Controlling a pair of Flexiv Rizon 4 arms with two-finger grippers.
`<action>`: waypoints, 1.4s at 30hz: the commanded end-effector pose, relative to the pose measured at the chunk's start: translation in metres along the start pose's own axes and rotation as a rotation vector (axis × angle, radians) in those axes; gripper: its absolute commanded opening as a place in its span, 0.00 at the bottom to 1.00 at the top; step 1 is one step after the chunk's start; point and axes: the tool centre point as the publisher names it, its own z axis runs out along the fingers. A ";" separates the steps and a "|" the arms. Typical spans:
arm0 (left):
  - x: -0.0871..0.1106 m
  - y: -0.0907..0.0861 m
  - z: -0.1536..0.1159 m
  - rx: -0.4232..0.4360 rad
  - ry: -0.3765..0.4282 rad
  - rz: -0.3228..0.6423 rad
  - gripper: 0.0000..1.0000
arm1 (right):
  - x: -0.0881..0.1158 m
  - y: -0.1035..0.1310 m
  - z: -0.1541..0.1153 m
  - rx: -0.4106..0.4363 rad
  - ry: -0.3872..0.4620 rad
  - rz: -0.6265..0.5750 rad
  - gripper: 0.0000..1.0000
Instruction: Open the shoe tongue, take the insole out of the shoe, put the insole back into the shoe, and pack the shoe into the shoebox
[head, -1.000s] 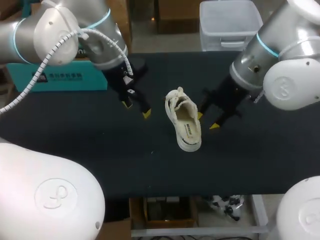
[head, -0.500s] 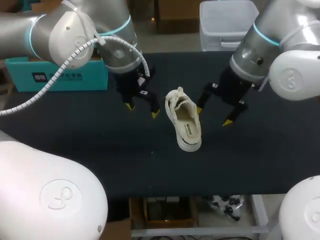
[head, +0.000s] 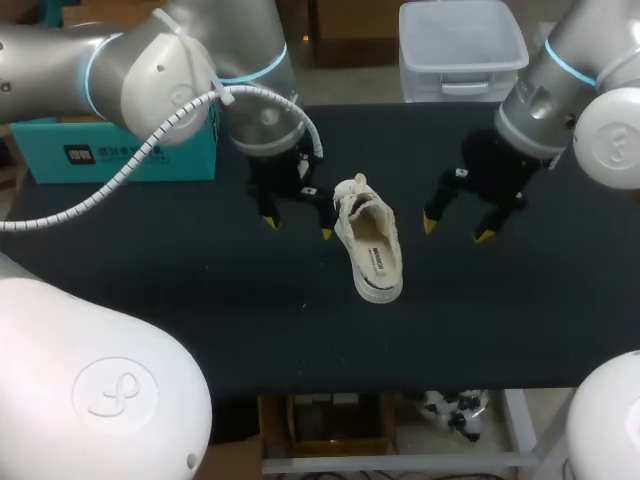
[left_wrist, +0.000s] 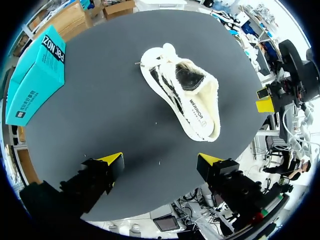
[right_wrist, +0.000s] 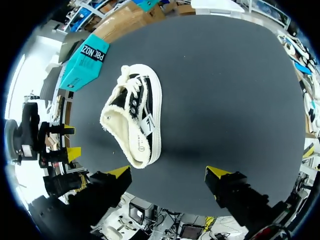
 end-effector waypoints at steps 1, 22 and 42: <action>0.012 -0.004 0.014 0.015 -0.029 -0.028 1.00 | 0.002 0.003 -0.007 0.028 0.001 -0.029 1.00; 0.032 -0.034 0.055 0.041 -0.026 -0.238 1.00 | -0.039 -0.001 -0.012 0.005 -0.021 -0.439 1.00; 0.045 -0.054 0.069 0.134 -0.103 -0.341 0.47 | -0.062 0.017 -0.015 0.106 -0.169 -0.919 1.00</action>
